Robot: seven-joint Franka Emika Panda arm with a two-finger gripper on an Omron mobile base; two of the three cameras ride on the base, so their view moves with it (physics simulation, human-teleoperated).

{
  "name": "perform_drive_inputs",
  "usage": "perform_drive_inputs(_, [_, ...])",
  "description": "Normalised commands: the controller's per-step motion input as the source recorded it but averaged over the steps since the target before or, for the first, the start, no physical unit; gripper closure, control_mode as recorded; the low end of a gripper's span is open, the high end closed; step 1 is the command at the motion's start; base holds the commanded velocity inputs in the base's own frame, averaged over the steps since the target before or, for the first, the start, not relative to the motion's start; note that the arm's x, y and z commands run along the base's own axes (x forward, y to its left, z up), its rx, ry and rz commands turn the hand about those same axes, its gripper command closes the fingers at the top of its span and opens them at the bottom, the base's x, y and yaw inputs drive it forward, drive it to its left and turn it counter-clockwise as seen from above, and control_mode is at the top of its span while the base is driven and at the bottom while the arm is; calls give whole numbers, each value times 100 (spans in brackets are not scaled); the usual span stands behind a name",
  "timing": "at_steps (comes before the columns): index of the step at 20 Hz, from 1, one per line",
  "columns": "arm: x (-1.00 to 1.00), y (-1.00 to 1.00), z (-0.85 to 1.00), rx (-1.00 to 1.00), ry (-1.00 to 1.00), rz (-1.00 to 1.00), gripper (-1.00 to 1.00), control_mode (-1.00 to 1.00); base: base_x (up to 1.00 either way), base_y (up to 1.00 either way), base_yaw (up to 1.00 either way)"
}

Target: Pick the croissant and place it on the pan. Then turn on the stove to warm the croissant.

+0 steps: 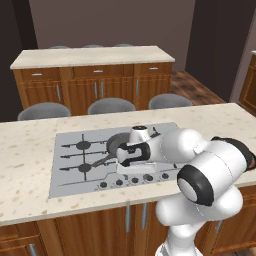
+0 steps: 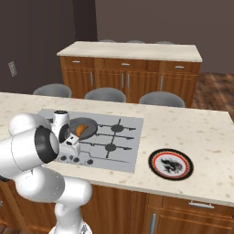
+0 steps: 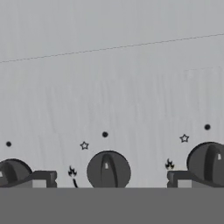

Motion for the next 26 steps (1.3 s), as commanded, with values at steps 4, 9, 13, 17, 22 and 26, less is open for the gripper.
perform_drive_inputs(4, [-18,0,0,0,0,0,-100,-100,0,0,0])
perform_drive_inputs(9, [-4,0,-8,0,1,0,-100,-100,0,0,0])
perform_drive_inputs(13, [13,0,-15,0,3,0,-100,-100,0,0,0])
perform_drive_inputs(17, [29,7,-16,0,2,0,-100,-100,0,0,0])
perform_drive_inputs(22, [22,15,-17,0,2,0,-100,-100,0,0,0])
perform_drive_inputs(26, [0,9,-12,0,2,0,-100,-100,0,0,0])
